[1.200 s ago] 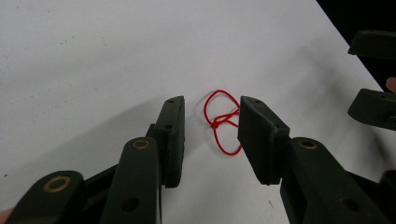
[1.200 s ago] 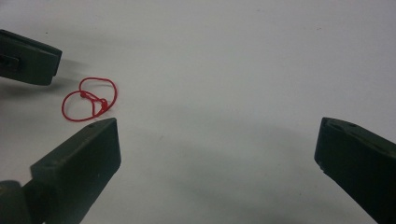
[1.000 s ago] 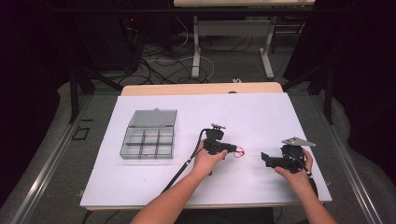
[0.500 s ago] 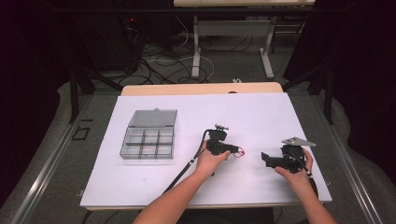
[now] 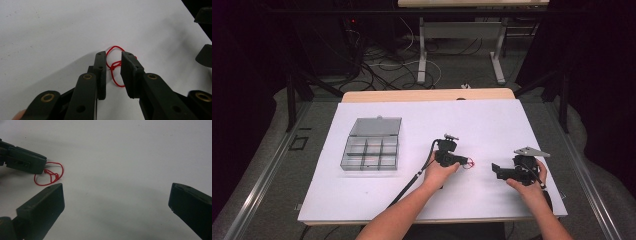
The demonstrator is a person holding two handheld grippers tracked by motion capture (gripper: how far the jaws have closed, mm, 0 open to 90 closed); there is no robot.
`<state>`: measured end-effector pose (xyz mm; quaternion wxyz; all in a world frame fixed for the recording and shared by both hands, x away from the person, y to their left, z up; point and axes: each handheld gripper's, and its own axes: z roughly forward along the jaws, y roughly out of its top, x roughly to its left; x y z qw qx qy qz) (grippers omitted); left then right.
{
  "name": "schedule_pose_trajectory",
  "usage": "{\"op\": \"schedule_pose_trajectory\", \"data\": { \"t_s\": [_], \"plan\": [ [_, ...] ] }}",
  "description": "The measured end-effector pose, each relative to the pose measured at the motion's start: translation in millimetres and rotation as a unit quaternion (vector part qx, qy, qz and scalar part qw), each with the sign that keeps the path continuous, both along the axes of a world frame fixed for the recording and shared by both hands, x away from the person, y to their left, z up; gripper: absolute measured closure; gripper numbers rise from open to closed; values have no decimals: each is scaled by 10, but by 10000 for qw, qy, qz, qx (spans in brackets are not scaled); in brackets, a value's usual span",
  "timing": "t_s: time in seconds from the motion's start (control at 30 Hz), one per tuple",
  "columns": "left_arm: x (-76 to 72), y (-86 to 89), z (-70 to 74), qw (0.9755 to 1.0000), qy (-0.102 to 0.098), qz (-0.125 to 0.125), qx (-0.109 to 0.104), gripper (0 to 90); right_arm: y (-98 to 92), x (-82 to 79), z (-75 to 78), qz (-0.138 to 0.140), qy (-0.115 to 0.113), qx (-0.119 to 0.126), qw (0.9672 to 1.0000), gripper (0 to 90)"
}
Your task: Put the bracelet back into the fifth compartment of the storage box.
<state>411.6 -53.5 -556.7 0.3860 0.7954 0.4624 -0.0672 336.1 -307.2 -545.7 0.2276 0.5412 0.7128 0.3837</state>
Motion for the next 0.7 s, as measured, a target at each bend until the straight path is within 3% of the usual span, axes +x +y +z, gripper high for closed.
{"op": "schedule_pose_trajectory", "data": {
  "t_s": [0.37,0.7],
  "plan": [
    [8,8,5,9999,37,-12,110,823,7,5,-4,-34,10,12,10000,1],
    [1,-9,8,9996,-54,33,280,871,3,5,-7,9,17,8,10000,0]
  ]
}}
